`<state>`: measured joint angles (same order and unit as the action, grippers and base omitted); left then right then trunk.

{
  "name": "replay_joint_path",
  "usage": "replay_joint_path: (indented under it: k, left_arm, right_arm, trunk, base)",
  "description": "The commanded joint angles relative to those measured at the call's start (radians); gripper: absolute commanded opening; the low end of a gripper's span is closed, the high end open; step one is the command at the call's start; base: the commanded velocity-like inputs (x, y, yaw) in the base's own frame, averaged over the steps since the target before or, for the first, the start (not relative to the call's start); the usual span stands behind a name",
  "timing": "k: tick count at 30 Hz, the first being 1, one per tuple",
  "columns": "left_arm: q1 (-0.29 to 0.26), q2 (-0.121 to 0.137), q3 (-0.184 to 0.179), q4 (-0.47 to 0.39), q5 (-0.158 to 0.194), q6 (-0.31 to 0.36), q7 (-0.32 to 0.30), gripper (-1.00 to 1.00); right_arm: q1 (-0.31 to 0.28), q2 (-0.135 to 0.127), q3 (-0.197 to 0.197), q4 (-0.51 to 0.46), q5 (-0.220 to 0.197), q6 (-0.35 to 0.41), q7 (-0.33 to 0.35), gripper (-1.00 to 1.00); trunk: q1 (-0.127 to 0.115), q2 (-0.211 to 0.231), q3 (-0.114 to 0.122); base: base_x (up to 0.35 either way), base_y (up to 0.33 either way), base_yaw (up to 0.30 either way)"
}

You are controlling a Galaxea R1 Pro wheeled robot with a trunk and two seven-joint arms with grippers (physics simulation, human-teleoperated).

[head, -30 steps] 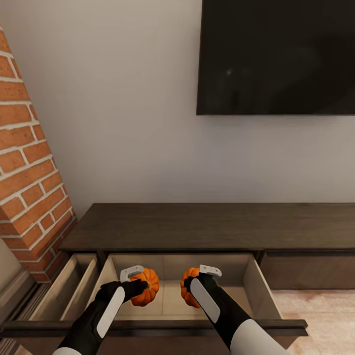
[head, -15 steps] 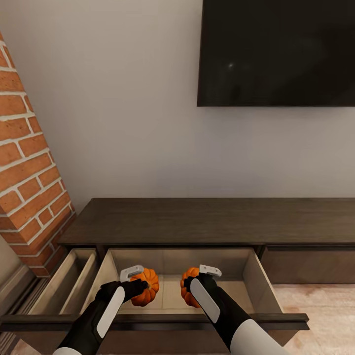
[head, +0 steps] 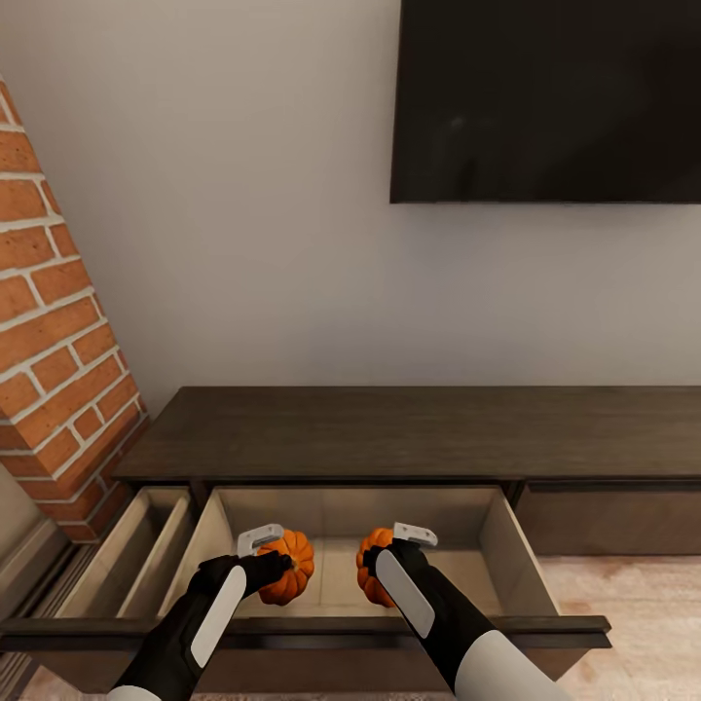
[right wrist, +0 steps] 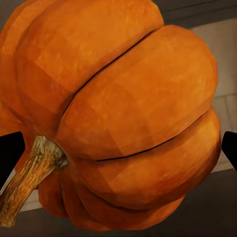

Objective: Place each of the two pumpkins and all three candles from the living room inside a cabinet in the living room (use any cabinet), then make sure every cabinet is closed, and position the cauldron so it is next to a table in the living room.

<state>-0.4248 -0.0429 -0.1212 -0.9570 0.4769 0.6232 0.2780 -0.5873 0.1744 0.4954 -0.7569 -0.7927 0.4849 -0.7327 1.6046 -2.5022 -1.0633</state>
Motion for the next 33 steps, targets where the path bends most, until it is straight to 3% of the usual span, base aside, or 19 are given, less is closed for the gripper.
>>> replay_joint_path:
  k: [1, 14, 15, 21, 22, 29, 33]
  left_arm:
    - [0.000, 0.000, 0.000, 0.000, 0.000, 0.000, 0.000, -1.00]
    - [0.000, 0.000, 0.000, 0.000, 0.000, 0.000, 0.000, -1.00]
    - [0.000, 0.000, 0.000, 0.000, 0.000, 0.000, 0.000, -1.00]
    - [0.000, 0.000, 0.000, 0.000, 0.000, 0.000, 0.000, -1.00]
    - [0.000, 0.000, 0.000, 0.000, 0.000, 0.000, 0.000, 1.00]
    - [0.000, 0.000, 0.000, 0.000, 0.000, -0.010, 0.001, 1.00]
    - [0.000, 0.000, 0.001, 0.000, 0.000, -0.009, 0.001, 1.00]
  right_arm:
    - [0.000, 0.000, 0.000, 0.001, 0.001, -0.002, 0.001, -1.00]
    - [0.000, 0.000, 0.000, 0.001, 0.001, -0.002, 0.001, -1.00]
    - [0.000, 0.000, 0.000, 0.001, 0.001, -0.002, 0.001, 1.00]
    - [0.000, 0.000, 0.000, 0.001, 0.001, -0.002, 0.001, 1.00]
    - [0.000, 0.000, 0.000, 0.001, 0.001, -0.002, 0.001, 1.00]
    - [0.000, 0.000, 0.000, 0.001, 0.001, -0.002, 0.001, 1.00]
    - [0.000, 0.000, 0.000, 0.001, 0.001, -0.002, 0.001, 1.00]
  trunk:
    - [0.000, 0.000, -0.004]
    - [0.002, -0.001, -0.016]
    - [0.002, -0.001, -0.016]
    - [0.002, -0.001, -0.016]
    - [0.002, -0.001, -0.016]
    - [0.002, -0.001, -0.016]
    - [0.000, 0.000, 0.000]
  base:
    - [0.000, 0.000, 0.000]
    - [0.000, 0.000, 0.000]
    - [0.000, 0.000, 0.000]
    - [0.000, 0.000, 0.000]
    - [0.000, 0.000, 0.000]
    - [0.000, 0.000, 0.000]
    - [0.000, 0.000, 0.000]
